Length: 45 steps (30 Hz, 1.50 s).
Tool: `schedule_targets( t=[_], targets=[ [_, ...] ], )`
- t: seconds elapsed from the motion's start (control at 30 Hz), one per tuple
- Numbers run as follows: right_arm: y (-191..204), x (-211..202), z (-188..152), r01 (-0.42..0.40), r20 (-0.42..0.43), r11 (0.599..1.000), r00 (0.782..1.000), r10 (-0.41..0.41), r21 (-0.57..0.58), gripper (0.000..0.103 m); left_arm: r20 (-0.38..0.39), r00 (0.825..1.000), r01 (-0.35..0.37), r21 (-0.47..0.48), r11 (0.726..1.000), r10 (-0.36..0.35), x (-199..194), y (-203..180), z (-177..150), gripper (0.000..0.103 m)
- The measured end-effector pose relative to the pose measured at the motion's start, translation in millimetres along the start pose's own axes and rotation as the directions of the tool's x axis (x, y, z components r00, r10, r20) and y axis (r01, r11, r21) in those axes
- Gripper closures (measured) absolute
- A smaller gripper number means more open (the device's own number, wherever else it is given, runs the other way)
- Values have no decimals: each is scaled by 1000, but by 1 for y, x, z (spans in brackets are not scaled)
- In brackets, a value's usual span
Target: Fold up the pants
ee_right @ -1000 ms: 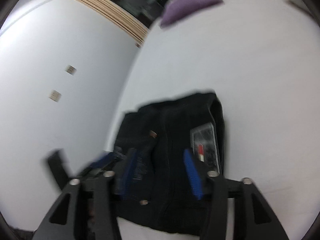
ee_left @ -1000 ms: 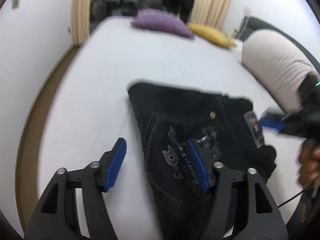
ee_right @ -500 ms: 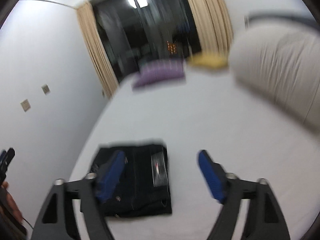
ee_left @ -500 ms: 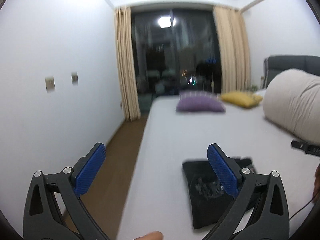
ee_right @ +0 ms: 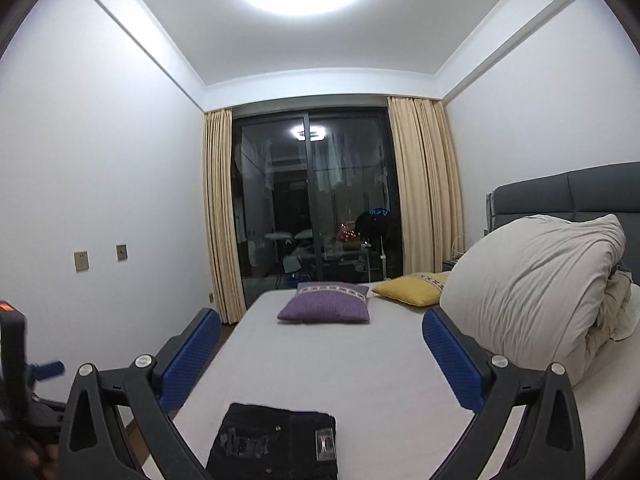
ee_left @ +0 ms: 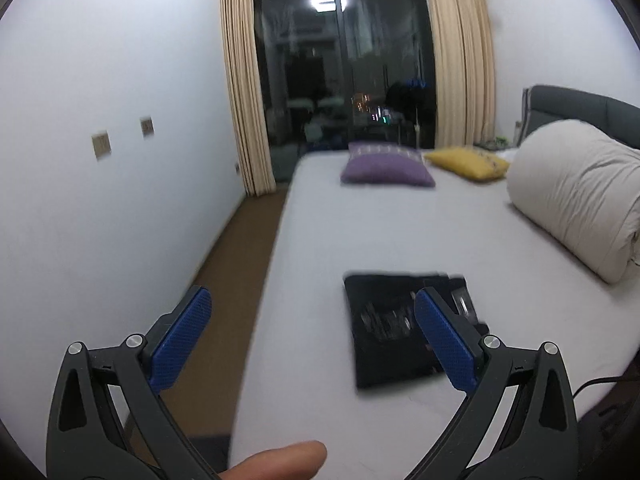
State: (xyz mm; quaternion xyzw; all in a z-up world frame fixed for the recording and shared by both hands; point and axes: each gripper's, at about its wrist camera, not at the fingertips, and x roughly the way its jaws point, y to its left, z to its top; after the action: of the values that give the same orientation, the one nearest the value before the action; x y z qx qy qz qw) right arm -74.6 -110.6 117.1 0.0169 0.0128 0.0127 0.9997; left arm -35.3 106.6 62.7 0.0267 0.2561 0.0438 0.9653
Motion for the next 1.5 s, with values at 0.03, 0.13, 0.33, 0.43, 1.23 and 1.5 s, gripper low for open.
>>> schedule_targets(
  t=[0.03,0.13,0.33,0.43,1.23,1.5],
  targets=[
    [3,4,-4,6,-28,1000,1000,-6,-14,0,-24,1000,15,-8,1000,-15,4,-1,-4,0],
    [10,20,-29,31,-167,998,985,-39,-46,0,-104,994,43,-23,999,-46,24,-5,-19,0],
    [10,46,-73,58,-405,997,914,-36,42,0,-207,976,56,-58,997,-67,71,-6,-42,0],
    [18,57,-86,53,-473,998,881,-36,23,0,-240,967,70,-76,995,-86,86,-6,-51,0],
    [36,74,-123,46,-580,998,812,-59,-38,0,-339,933,98,-91,991,-123,125,-14,-83,0],
    [36,74,-124,46,-584,998,810,-60,-38,0,-341,932,97,-92,991,-123,126,-15,-84,0]
  ],
)
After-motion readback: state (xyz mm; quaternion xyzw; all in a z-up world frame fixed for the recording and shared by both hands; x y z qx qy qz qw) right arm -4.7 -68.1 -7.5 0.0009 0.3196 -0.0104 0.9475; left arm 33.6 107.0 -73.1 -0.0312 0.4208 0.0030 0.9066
